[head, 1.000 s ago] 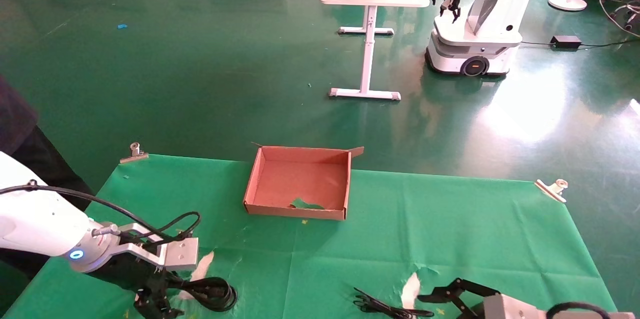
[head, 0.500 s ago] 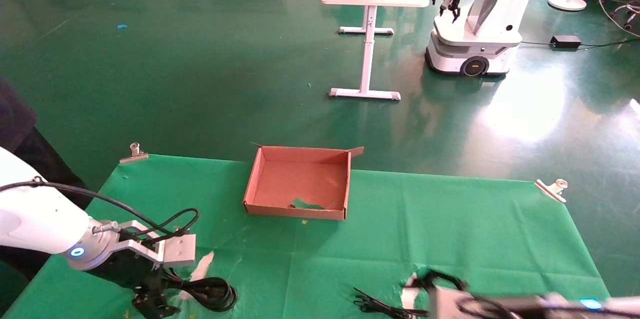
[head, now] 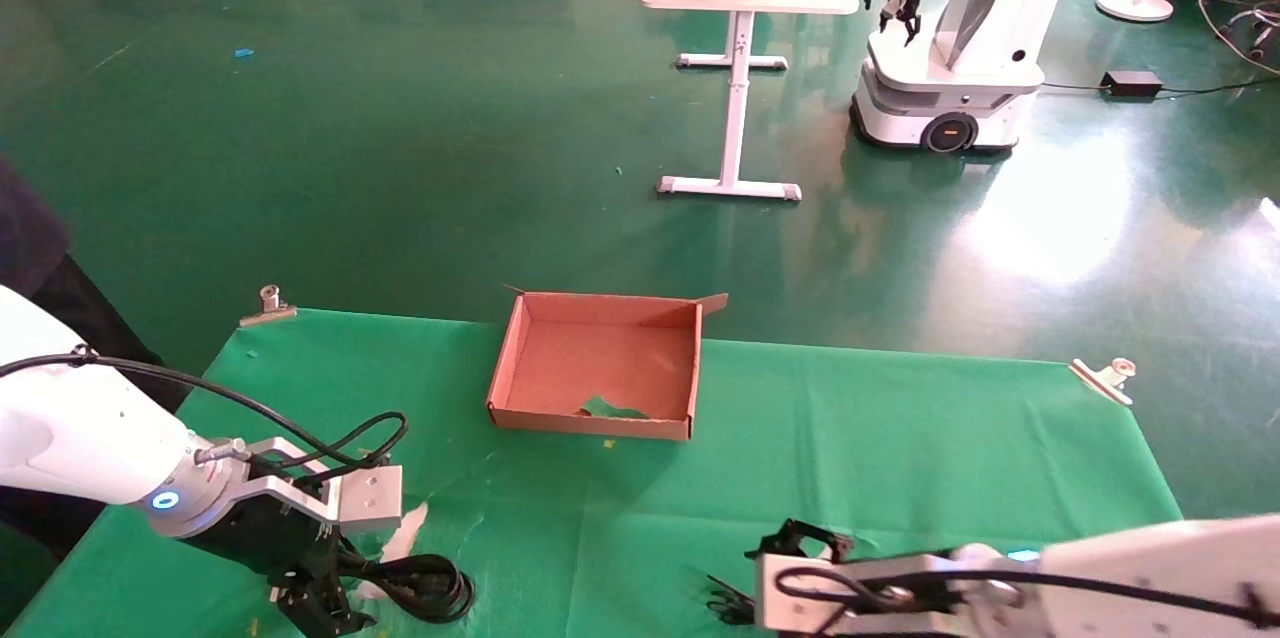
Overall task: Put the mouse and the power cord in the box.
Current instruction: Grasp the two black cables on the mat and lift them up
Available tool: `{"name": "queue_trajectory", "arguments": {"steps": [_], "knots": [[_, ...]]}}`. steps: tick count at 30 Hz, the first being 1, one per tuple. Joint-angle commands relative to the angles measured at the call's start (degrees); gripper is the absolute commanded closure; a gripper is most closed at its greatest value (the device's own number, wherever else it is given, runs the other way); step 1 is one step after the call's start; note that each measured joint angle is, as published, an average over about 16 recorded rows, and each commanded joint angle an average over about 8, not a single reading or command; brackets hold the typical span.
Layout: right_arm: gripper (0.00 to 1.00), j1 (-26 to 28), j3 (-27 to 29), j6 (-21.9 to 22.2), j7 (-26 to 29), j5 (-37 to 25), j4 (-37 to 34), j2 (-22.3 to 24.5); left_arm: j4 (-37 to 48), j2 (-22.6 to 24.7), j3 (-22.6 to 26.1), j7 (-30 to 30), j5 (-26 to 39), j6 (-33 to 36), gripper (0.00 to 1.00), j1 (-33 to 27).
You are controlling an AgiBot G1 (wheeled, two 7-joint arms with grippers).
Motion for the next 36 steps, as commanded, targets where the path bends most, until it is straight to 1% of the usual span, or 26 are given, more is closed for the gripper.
{"name": "queue_trajectory", "arguments": {"steps": [1, 9, 10, 11, 17, 18, 19, 36], "knots": [[0.0, 0.7, -1.1, 0.5, 0.9, -2.5, -0.6, -1.6, 0.4, 0.1, 0.0, 0.2, 0.0, -0.1, 0.0, -0.1], [0.0, 3.4, -3.7, 2.4, 3.6, -9.9, -6.2, -6.4, 1.5, 0.5, 0.0, 0.9, -0.1, -0.3, 0.0, -0.4], [0.01, 3.8, -3.9, 2.5, 3.9, -10.5, -7.0, -6.8, 1.6, 0.5, -0.1, 1.0, -0.1, -0.3, 0.08, -0.4], [0.06, 4.1, -4.1, 2.5, 4.1, -11.0, -7.7, -7.1, 1.7, 0.5, -0.1, 1.0, -0.1, -0.3, 0.21, -0.5], [0.81, 5.2, -4.6, 2.3, 4.3, -12.1, -10.3, -8.0, 2.3, 0.7, -0.1, 1.4, -0.1, -0.4, 0.96, -0.6], [0.93, 5.3, -4.6, 2.3, 4.3, -12.2, -10.5, -8.1, 2.4, 0.7, -0.1, 1.4, -0.1, -0.4, 1.0, -0.6], [1.0, 5.3, -4.6, 2.4, 4.3, -12.2, -10.7, -8.2, 2.4, 0.7, -0.1, 1.5, -0.1, -0.5, 1.0, -0.6], [1.0, 5.3, -4.5, 2.3, 4.3, -12.0, -10.5, -8.0, 2.4, 0.8, -0.1, 1.5, -0.1, -0.5, 1.0, -0.7]]}}
